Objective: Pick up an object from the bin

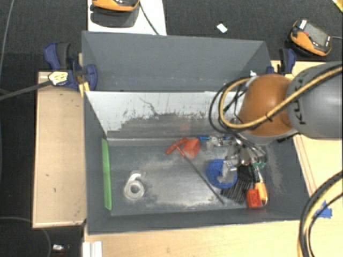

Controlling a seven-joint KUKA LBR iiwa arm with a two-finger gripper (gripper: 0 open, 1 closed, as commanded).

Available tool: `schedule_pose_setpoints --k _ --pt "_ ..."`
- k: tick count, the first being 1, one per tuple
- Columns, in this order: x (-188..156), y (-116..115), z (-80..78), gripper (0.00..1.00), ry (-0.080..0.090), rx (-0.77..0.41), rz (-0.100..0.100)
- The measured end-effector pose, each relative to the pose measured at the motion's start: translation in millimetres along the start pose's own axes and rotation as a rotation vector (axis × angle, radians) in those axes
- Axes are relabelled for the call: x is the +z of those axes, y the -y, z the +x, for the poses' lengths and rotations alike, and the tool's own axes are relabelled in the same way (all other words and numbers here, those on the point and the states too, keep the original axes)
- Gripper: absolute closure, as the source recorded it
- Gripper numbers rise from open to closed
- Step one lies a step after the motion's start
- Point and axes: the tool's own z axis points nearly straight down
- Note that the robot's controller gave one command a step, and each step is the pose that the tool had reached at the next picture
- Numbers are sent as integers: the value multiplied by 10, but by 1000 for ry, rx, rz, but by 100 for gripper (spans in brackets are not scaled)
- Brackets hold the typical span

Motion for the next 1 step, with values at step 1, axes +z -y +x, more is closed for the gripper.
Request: schedule_pose_setpoints --k 1 --pt "-115 101 111 0 0 103 0"
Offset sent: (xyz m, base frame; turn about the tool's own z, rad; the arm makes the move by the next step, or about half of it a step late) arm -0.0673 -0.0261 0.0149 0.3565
